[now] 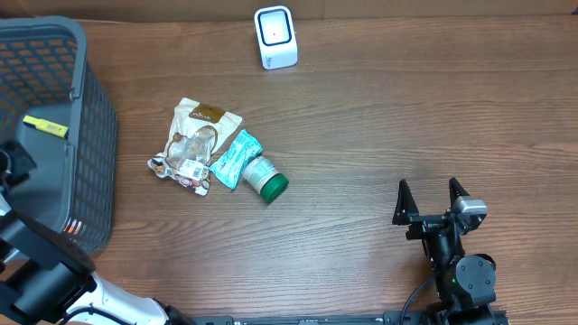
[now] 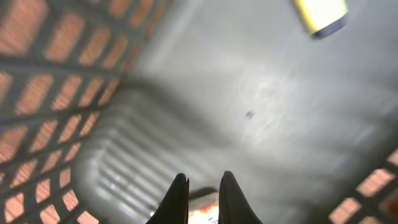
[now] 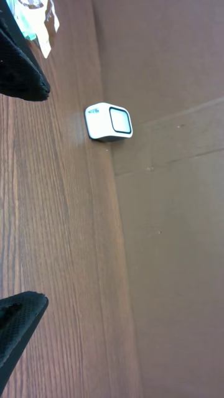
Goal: Scan the item barcode
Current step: 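Reach the left gripper into the basket toward the orange packet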
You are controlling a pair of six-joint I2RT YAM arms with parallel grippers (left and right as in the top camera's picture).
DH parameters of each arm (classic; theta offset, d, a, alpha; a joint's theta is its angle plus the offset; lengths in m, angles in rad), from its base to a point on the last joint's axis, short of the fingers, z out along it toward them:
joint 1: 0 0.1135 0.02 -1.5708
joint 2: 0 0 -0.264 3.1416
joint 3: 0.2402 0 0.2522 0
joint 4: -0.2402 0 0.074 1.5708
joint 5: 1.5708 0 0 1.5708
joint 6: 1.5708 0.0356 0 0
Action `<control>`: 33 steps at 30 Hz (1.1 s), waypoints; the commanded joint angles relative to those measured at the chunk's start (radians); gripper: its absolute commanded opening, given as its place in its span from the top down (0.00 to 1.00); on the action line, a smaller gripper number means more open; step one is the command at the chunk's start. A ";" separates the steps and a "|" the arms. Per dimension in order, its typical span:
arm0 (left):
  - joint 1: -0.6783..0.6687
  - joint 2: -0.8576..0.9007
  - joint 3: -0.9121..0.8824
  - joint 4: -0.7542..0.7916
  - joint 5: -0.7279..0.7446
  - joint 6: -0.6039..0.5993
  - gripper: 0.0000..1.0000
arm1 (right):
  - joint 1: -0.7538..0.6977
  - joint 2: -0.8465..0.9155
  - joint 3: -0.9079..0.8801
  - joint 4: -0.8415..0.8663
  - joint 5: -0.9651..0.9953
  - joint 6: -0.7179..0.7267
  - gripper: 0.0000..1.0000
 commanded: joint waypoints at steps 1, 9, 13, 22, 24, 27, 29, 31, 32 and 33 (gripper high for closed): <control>0.005 -0.005 0.010 -0.032 0.055 -0.021 0.87 | 0.000 -0.001 -0.010 0.005 0.014 0.005 0.00; 0.007 -0.001 -0.148 -0.048 0.048 -0.008 0.00 | 0.000 -0.001 -0.010 0.006 0.014 0.004 0.00; 0.007 -0.001 -0.241 -0.018 0.011 0.003 0.00 | 0.000 0.000 -0.010 0.006 0.014 0.004 0.00; 0.007 -0.001 -0.347 0.051 -0.035 0.006 0.20 | 0.000 -0.001 -0.010 0.005 0.014 0.005 0.00; 0.007 -0.001 -0.357 0.059 -0.058 0.006 0.21 | 0.000 -0.001 -0.010 0.005 0.014 0.004 0.00; 0.007 -0.001 -0.360 0.067 -0.085 0.006 0.23 | 0.000 0.000 -0.010 0.005 0.014 0.005 0.00; 0.007 -0.001 -0.360 0.074 -0.085 0.005 0.24 | 0.000 0.000 -0.010 0.005 0.014 0.005 0.00; 0.007 -0.001 -0.360 0.078 -0.085 0.005 0.34 | 0.000 0.000 -0.010 0.005 0.014 0.004 0.00; 0.007 -0.001 -0.360 0.081 -0.085 0.005 0.44 | 0.000 -0.001 -0.010 0.005 0.014 0.005 0.00; 0.007 -0.001 -0.360 0.082 -0.085 0.006 0.53 | 0.000 -0.001 -0.010 0.006 0.014 0.005 0.00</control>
